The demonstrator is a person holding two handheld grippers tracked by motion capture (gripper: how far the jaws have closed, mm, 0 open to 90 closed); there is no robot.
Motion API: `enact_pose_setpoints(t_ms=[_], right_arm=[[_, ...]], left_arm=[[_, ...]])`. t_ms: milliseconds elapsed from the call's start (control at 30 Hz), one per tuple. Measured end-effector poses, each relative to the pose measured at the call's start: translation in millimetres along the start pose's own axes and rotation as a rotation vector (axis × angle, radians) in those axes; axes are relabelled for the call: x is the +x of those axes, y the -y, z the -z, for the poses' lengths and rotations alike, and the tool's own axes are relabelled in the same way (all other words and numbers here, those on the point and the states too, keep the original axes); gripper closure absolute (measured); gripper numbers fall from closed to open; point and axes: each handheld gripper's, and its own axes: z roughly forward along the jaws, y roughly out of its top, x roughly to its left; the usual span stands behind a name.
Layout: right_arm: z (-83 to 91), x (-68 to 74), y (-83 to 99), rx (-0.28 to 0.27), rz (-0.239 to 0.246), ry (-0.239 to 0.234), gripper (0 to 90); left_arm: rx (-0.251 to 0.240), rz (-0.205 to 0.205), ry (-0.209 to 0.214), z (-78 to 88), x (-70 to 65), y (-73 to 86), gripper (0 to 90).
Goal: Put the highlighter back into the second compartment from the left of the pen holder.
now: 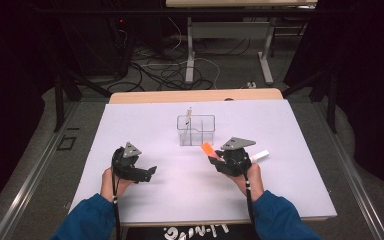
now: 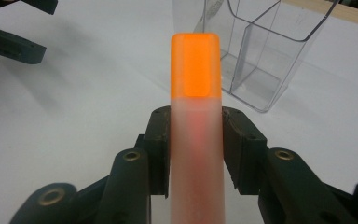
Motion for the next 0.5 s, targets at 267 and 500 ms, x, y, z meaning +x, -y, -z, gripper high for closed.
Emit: enact_pose_setpoints(t_ms=[267, 500], right_arm=[[-6.1, -6.1, -6.7, -0.048, -0.016, 0.006, 65.0], [-4.0, -8.5, -9.5, -0.077, -0.017, 0.018, 64.9]], left_arm=[[0.0, 0.003, 0.001, -0.6, -0.2, -0.1, 2.3], [-0.001, 0.004, 0.007, -0.5, -0.2, -0.3, 1.9]])
